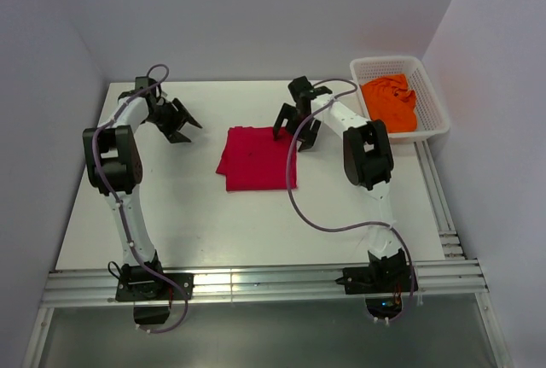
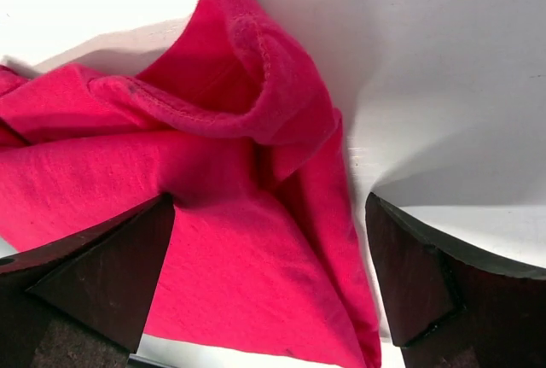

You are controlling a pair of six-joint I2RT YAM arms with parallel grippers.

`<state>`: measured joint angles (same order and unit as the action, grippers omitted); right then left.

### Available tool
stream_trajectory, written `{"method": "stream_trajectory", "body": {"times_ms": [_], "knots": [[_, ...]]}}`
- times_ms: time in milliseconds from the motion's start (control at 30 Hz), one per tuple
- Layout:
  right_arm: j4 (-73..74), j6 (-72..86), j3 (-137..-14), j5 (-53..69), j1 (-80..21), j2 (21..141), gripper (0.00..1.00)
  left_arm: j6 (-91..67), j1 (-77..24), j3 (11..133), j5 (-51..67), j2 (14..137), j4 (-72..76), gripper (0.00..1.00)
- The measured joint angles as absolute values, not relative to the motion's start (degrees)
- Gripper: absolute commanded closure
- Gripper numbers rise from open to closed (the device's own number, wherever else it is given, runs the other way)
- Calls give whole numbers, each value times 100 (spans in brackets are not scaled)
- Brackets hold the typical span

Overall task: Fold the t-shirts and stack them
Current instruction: Put the neatly folded tshirt into the corner of the board with the left arm

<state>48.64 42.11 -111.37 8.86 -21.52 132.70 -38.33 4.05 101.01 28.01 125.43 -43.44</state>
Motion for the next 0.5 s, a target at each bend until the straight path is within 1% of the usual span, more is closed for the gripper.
{"method": "stream_trajectory", "body": {"times_ms": [100, 267, 367, 500], "knots": [[4880, 4187, -11137, 847, -2161, 13262, 0, -3837, 366, 9817, 3157, 12529, -4132, 27], [4954, 4086, -11111, 744, -2134, 12993, 0, -3811, 43, 9797, 3339, 12575, -4045, 27], [4991, 4023, -10982, 685, -2104, 12527, 0, -3756, -276, 10202, 3306, 12816, -4053, 28], [5017, 3946, -10571, 648, -2001, 11559, 0, -3680, -709, 10532, 3048, 13109, -3979, 29]]}}
